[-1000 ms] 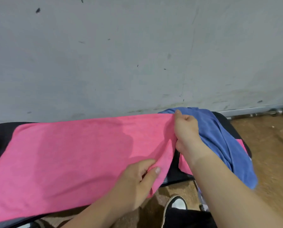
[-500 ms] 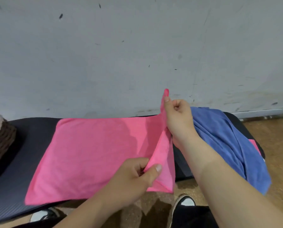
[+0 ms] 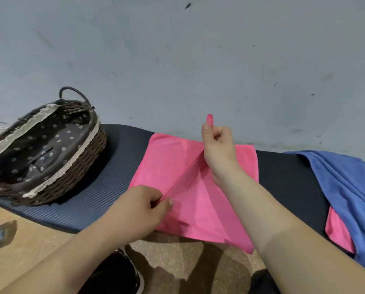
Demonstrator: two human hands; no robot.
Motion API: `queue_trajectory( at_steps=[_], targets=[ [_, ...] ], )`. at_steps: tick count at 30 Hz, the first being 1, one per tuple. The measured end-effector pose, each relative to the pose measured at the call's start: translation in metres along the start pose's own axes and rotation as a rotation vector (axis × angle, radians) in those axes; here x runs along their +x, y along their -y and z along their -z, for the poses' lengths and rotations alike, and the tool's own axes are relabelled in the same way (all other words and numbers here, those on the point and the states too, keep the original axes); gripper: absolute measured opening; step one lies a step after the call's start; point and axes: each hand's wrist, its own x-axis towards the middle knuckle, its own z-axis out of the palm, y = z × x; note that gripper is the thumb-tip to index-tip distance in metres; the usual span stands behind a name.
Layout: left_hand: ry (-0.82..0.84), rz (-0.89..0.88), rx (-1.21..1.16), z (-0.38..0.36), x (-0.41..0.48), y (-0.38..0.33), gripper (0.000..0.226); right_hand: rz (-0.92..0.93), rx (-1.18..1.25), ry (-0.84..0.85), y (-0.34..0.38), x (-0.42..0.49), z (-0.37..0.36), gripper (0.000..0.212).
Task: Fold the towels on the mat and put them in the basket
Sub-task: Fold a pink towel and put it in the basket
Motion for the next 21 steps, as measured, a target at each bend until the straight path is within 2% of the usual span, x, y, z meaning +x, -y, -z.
queue_trajectory(
  at_steps=[3, 6, 10, 14, 17, 21],
  targets=[
    [0.072, 0.084, -0.105, -0.003, -0.005, 0.018, 0.052, 0.011, -0.018, -0.003, -0.016, -0.003, -0.025, 0.026],
    [0.163, 0.078, -0.085, 0.003, -0.003, 0.021, 0.051, -0.012, -0.063, -0.004, -0.018, -0.004, -0.048, 0.024],
    [0.182, 0.102, -0.142, 0.018, -0.002, 0.027, 0.05, 0.066, -0.255, -0.053, -0.007, 0.008, -0.085, 0.025],
    [0.213, 0.156, -0.195, 0.037, -0.004, 0.042, 0.046, 0.182, -0.495, 0.017, -0.013, 0.005, -0.12, 0.031],
    [0.268, 0.193, -0.113, 0.047, 0.0, 0.06, 0.047, 0.137, -0.675, 0.113, -0.028, -0.002, -0.132, 0.033],
    [0.336, 0.242, 0.041, 0.045, 0.007, 0.079, 0.044, 0.044, -0.606, 0.251, -0.037, -0.006, -0.125, 0.026]
  ],
)
